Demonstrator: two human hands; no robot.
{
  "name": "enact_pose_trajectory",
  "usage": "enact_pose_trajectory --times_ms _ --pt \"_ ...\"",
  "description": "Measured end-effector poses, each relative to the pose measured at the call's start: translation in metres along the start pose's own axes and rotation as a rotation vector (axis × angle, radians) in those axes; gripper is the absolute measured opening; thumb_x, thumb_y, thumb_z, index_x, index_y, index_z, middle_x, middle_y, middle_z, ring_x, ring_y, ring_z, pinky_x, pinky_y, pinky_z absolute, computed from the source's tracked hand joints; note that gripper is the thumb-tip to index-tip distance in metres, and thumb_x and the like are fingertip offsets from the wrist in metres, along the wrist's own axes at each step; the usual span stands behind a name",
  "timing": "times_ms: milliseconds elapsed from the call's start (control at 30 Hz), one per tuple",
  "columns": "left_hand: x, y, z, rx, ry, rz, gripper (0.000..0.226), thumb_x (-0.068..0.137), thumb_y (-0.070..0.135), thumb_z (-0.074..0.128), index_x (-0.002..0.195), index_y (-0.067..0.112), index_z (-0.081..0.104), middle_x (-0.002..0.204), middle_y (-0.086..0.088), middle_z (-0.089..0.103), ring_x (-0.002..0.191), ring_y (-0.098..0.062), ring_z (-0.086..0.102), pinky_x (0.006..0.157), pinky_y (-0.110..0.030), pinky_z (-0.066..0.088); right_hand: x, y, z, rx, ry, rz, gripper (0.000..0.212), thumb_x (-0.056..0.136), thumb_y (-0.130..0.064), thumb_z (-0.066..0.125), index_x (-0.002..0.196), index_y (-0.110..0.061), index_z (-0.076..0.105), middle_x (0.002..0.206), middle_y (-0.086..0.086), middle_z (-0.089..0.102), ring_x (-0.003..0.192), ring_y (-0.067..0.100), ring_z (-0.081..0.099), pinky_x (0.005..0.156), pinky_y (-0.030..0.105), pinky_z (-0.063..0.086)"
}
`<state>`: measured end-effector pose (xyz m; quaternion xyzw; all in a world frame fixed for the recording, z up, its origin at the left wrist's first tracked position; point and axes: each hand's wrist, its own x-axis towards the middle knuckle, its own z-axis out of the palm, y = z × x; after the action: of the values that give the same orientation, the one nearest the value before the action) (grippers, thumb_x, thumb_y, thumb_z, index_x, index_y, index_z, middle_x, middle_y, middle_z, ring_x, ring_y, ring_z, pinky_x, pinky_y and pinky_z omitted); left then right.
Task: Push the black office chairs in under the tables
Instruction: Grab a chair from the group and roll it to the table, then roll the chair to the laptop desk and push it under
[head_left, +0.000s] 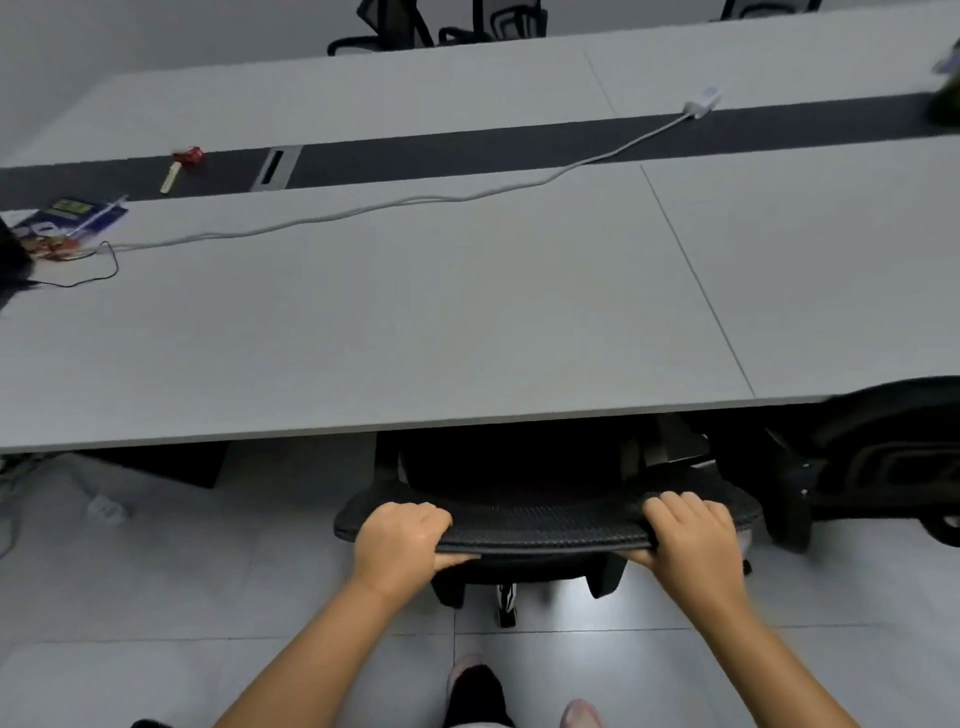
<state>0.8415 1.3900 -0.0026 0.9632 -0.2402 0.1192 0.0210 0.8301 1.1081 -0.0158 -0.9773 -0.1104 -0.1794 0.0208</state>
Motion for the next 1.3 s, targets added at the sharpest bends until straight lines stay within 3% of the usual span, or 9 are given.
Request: enact_pose_trajectory --times_ms 267,367,500,733,833,900,1000,1133,1300 --pt "0.075 -0.016 0.015 0.014 -0.026 0.034 0.053 0.043 0.066 0.077 0.049 0.017 0.059 0.045 0.000 0.056 0.040 -0.011 0.054 0.039 -0.017 0.036 0.063 0.027 0.006 -0.069 -0.155 0.070 0.052 0.025 -0.029 0.094 0.051 -0.006 0.056 0.046 0.008 0.052 0.041 0.025 0.053 0.055 0.029 0.027" --pt "0.080 -0.006 0.030 -0.073 0.158 0.054 0.052 0.054 0.065 0.066 0.039 0.017 0.053 0.035 0.002 0.045 0.030 -0.012 0.044 0.033 -0.015 0.029 0.070 0.046 0.010 -0.082 -0.170 0.043 0.039 0.039 -0.027 0.088 0.051 -0.007 0.057 0.048 0.008 0.052 0.046 0.026 0.051 0.054 0.029 0.020" --pt "0.079 -0.007 0.039 -0.079 0.253 0.080 0.051 0.067 0.061 0.048 0.040 0.018 0.053 0.037 0.003 0.044 0.031 -0.012 0.043 0.034 -0.016 0.030 0.068 0.050 0.015 -0.084 -0.131 0.065 0.027 0.058 -0.027 0.042 0.050 -0.006 0.057 0.047 0.008 0.051 0.046 0.027 0.048 0.054 0.029 0.025" --pt "0.077 -0.007 0.037 -0.075 0.245 0.075 0.050 0.070 0.059 0.050 0.042 0.018 0.056 0.039 0.003 0.047 0.034 -0.013 0.046 0.036 -0.017 0.033 0.071 0.047 0.007 -0.017 -0.188 0.025 0.034 0.061 -0.037 0.056 0.050 -0.005 0.059 0.047 0.009 0.053 0.040 0.026 0.052 0.054 0.029 0.030" --pt "0.073 -0.009 0.029 -0.112 0.161 0.060 0.043 0.051 0.058 0.077 0.048 0.017 0.064 0.043 0.003 0.054 0.036 -0.013 0.051 0.038 -0.013 0.038 0.080 0.039 -0.007 -0.006 -0.439 0.042 0.036 0.056 -0.038 0.081 0.076 -0.011 0.067 0.072 0.006 0.062 0.067 0.028 0.059 0.062 0.033 0.040" --pt "0.069 -0.006 0.019 -0.125 0.089 -0.018 0.045 0.040 0.056 0.084 0.058 0.018 0.071 0.051 0.003 0.063 0.043 -0.013 0.059 0.046 -0.015 0.046 0.086 0.037 -0.009 -0.050 -0.625 -0.006 0.047 0.076 -0.055 0.059 0.112 -0.025 0.056 0.109 -0.004 0.056 0.102 0.020 0.051 0.080 0.030 0.034" --pt "0.048 0.014 0.010 -0.167 0.132 -0.315 0.043 0.056 0.048 0.078 0.079 0.012 0.075 0.078 -0.003 0.074 0.073 -0.017 0.070 0.066 -0.028 0.055 0.094 0.020 -0.014 0.184 -0.675 -0.186 0.053 0.083 -0.055 0.053 0.123 -0.021 0.051 0.121 -0.002 0.053 0.111 0.019 0.049 0.087 0.024 0.037" --pt "-0.008 0.077 0.014 -0.449 0.416 -1.066 0.027 0.083 0.020 0.056 0.097 0.002 0.070 0.101 -0.014 0.068 0.100 -0.022 0.058 0.086 -0.025 0.044 0.078 -0.040 -0.019 0.640 -0.381 -0.611 0.049 0.095 -0.038 0.037 0.085 -0.003 0.070 0.092 0.011 0.069 0.092 0.017 0.054 0.081 0.024 0.039" --pt "-0.108 0.177 0.025 -0.745 0.615 -1.927 0.020 0.089 0.000 0.053 0.107 -0.004 0.062 0.110 -0.018 0.060 0.101 -0.030 0.057 0.075 -0.013 0.041 0.025 -0.073 0.005 0.759 -0.652 -0.826 0.015 0.079 -0.009 0.064 0.089 0.001 0.070 0.099 0.017 0.068 0.094 0.029 0.065 0.084 0.029 0.050"
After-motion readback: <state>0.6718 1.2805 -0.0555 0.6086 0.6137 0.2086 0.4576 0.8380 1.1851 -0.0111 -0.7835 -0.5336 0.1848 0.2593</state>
